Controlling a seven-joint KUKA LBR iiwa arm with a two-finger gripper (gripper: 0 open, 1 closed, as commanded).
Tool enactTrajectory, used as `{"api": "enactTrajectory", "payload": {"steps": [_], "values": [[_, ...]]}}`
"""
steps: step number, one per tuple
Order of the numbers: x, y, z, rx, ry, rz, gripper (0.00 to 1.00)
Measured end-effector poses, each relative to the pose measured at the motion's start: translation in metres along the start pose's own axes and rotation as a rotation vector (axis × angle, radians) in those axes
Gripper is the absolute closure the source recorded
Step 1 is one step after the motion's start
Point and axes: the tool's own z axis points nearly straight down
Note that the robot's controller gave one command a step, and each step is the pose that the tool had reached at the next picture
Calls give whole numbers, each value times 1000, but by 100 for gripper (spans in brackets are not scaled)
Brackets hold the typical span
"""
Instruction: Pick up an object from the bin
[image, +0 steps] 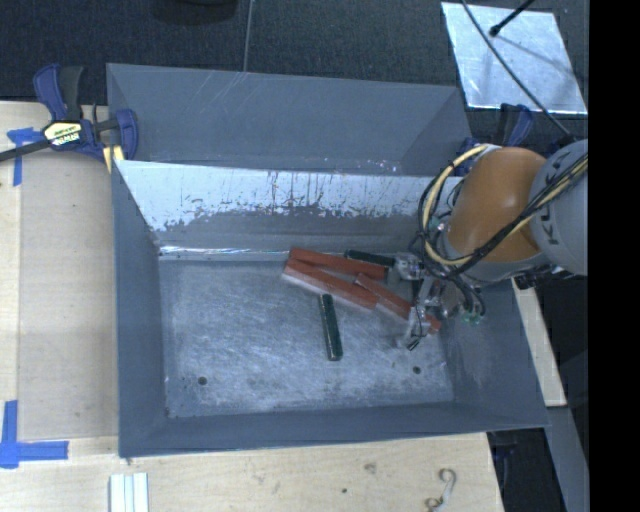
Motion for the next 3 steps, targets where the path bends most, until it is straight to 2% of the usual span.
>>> {"api": "enactTrajectory", "payload": {"steps": [1, 2, 3], "values": [[-1, 0, 0, 0, -2, -2, 0], [-1, 1, 0, -2, 1, -3, 100], [-3, 0, -59, 0, -6, -5, 100]]}}
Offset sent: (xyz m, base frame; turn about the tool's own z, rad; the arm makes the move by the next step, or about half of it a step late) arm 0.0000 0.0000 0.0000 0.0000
